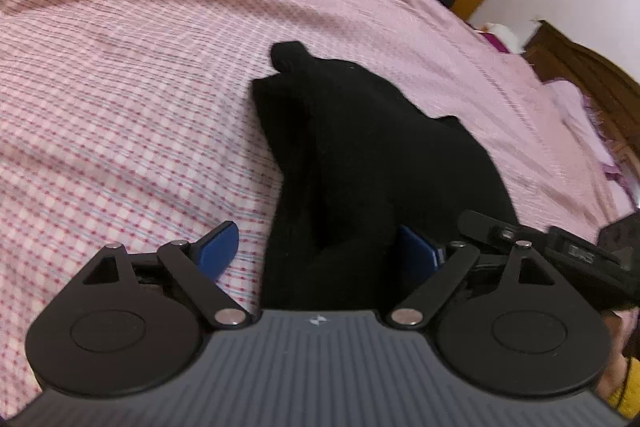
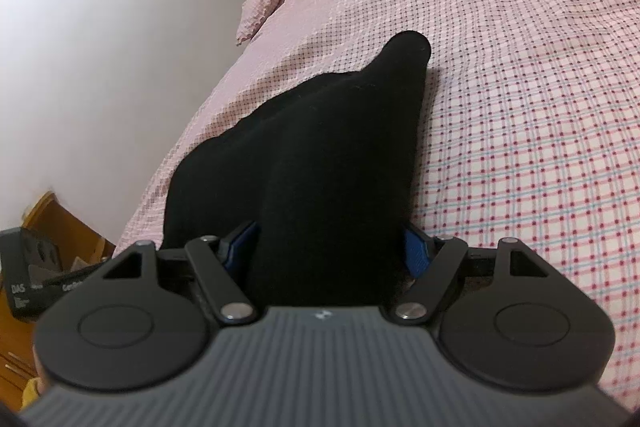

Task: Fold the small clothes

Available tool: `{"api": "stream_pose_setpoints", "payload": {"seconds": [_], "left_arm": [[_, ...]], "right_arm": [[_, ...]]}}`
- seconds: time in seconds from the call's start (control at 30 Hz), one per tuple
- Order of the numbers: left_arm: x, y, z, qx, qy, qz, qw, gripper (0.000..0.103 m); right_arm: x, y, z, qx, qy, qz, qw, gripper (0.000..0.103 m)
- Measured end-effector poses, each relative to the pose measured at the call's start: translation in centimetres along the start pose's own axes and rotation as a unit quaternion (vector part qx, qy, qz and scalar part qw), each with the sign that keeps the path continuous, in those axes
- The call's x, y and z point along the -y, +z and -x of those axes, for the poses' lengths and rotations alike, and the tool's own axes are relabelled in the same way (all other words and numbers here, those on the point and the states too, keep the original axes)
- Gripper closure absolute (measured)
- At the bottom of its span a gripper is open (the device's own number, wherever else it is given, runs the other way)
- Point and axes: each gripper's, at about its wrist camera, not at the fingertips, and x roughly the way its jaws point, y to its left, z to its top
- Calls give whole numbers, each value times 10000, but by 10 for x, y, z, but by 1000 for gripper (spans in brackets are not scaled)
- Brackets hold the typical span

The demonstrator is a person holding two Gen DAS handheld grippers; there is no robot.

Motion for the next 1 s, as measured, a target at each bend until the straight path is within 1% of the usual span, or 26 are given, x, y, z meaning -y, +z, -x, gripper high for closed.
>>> {"api": "stream_pose_setpoints", "payload": {"seconds": [0.03, 0.07, 0.1, 0.13, 0.2, 0.33, 0.5, 0.63, 0.7, 0.77, 0.8, 0.87, 0.9, 0.97, 1.0], "left_arm": [[-1, 0, -1, -7, -158, 24, 9999, 20], [-3, -1, -3, -50, -391, 110, 9992, 32], [-6, -1, -6, -137, -650, 289, 9974, 41], [-9, -2, -9, -197, -817, 499, 9952, 43], [-13, -3, -11, -173, -976, 706, 9926, 53], [-7, -3, -1, -10, -1184, 736, 9902, 57], [20, -6, 9, -27, -1500, 748, 9858, 58], [55, -21, 15, -60, -1762, 589, 9826, 58], [74, -31, 17, -97, -1844, 432, 9819, 58], [94, -44, 18, -143, -1885, 225, 9817, 58], [104, -52, 18, -189, -1849, 112, 9825, 58], [119, -68, 15, -324, -1654, -143, 9856, 58], [124, -77, 11, -431, -1494, -297, 9874, 57], [126, -91, 4, -593, -1163, -458, 9904, 56], [126, -97, 0, -659, -1020, -477, 9915, 51]], "right_arm": [[-1, 1, -1, -8, -2, -12, 10000, 40], [-2, 2, -2, -16, 5, -35, 10000, 42], [-3, 4, -2, -12, 0, -47, 10000, 49], [-4, 5, -1, 0, -11, -39, 10000, 57], [-8, 9, 1, 47, -32, -22, 10000, 63], [-17, 18, 15, 178, 46, -52, 9998, 67], [-27, 27, 50, 427, 149, 45, 9990, 68], [-30, 25, 91, 606, -15, 232, 9979, 68], [-28, 21, 114, 663, -132, 315, 9972, 68], [-24, 16, 138, 700, -292, 393, 9963, 68], [-21, 12, 148, 712, -375, 433, 9958, 68], [-12, 2, 162, 667, -628, 483, 9946, 68], [-6, -5, 163, 591, -782, 500, 9939, 68], [11, -19, 157, 305, -1154, 414, 9920, 65], [21, -25, 151, 131, -1311, 375, 9906, 62]]}}
